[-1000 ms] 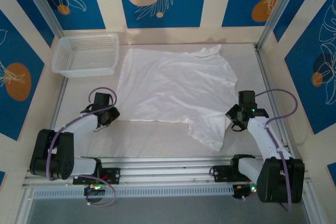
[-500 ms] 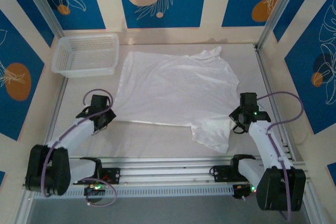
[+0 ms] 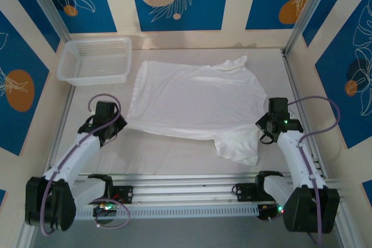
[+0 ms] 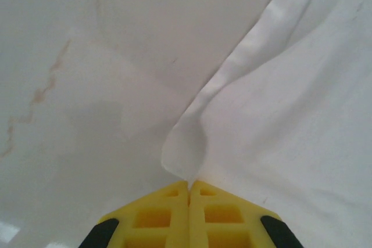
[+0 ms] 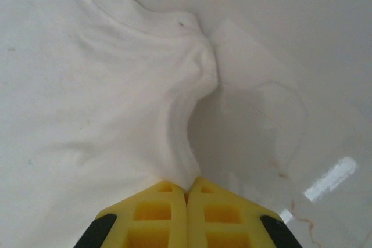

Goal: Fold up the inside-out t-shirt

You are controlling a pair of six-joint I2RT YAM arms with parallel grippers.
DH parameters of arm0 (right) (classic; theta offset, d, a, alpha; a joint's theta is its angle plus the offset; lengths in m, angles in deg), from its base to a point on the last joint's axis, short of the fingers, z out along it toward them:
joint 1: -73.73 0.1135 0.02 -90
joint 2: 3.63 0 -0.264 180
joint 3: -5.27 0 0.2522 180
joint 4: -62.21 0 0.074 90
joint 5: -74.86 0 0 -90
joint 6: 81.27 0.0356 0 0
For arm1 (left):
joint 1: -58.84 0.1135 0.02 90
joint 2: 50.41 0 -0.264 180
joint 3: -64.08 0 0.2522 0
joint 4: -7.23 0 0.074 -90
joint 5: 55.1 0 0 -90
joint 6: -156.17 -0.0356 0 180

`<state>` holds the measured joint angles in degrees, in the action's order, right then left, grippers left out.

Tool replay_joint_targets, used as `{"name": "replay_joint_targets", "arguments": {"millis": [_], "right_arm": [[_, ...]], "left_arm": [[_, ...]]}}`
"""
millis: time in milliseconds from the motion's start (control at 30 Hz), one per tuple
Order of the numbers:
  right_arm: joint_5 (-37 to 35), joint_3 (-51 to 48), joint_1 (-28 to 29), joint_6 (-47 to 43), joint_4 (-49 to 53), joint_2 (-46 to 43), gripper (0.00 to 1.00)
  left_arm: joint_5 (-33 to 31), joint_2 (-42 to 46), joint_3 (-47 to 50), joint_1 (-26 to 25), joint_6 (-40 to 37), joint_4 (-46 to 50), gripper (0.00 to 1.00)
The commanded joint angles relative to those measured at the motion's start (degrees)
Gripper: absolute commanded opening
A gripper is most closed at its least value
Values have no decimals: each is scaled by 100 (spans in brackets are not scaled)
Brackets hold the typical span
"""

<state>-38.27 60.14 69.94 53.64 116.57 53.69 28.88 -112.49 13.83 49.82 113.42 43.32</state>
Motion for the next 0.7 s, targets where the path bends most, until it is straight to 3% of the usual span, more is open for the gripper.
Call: {"name": "replay_joint_targets", "arguments": {"millis": [0,200,533,667], "right_arm": [[-66,432,-64,-264,-273,416,0],[-80,952,-247,-461,-584,1270,0],[125,1652,-443,-663,-930,2543,0],[143,1756,-490,-700,-1098,3047,0]], "left_arm": [[0,-551,-569,-39,-262,-375,0],[-86,-1824,-1335,-39,-383,-662,0],[-207,-3108,-2140,-39,-471,-907,0],[56,-3440,-2252,-34,-571,-1213,0]]}}
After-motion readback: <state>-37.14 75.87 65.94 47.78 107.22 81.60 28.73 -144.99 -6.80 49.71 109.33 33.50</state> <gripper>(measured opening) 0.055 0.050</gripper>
